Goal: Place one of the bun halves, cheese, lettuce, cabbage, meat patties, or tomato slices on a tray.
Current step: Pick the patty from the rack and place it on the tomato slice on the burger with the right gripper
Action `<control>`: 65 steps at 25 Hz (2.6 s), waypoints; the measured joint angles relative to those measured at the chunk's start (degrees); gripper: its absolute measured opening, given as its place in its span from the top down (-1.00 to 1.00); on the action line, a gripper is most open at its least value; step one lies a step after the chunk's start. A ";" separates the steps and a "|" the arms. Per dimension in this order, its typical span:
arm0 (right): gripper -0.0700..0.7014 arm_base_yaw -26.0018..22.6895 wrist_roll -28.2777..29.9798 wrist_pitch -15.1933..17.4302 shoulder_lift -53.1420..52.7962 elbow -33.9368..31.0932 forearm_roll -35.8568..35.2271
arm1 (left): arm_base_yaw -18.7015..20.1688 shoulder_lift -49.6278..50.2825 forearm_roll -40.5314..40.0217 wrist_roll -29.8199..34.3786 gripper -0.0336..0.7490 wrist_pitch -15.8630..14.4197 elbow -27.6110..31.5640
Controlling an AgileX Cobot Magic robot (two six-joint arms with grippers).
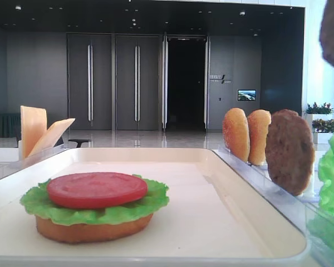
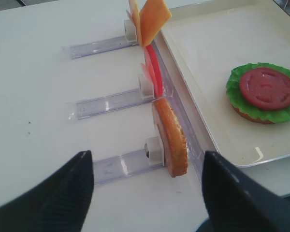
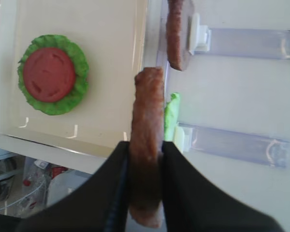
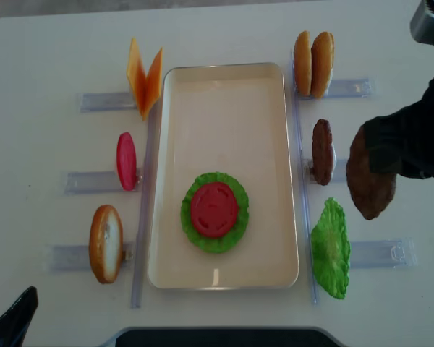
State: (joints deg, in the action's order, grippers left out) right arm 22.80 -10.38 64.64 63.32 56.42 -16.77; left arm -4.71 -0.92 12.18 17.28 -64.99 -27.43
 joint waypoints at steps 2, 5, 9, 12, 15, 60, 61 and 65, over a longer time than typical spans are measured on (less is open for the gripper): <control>0.40 0.00 2.45 -1.50 2.37 0.00 -3.61 | 0.00 0.00 0.00 0.00 -0.45 0.00 0.00; 0.40 0.00 7.33 -4.17 6.12 0.00 -11.20 | 0.00 0.00 0.00 0.00 -0.45 0.00 0.00; 0.40 0.00 13.98 -6.67 10.79 0.00 -20.66 | 0.00 0.00 0.00 0.00 -0.45 0.00 0.00; 0.40 0.00 18.20 -8.22 13.45 0.00 -26.64 | 0.00 0.00 0.00 0.00 -0.45 0.00 0.00; 0.40 0.00 22.90 -9.10 16.11 0.00 -33.65 | 0.00 0.00 0.00 0.00 -0.45 0.00 0.00; 0.40 7.14 42.54 -16.74 30.87 0.00 -56.70 | 0.00 0.00 0.00 0.00 -0.45 0.00 0.00; 0.40 7.14 42.98 -16.62 31.10 0.00 -57.46 | 0.00 0.00 0.00 0.00 -0.45 0.00 0.00; 0.40 7.14 44.03 -16.02 31.44 0.00 -58.73 | 0.00 0.00 0.00 0.00 -0.45 0.00 0.00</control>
State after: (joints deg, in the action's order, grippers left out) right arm 29.94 33.65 48.62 94.76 56.42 -75.49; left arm -4.71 -0.92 12.18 17.28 -64.99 -27.43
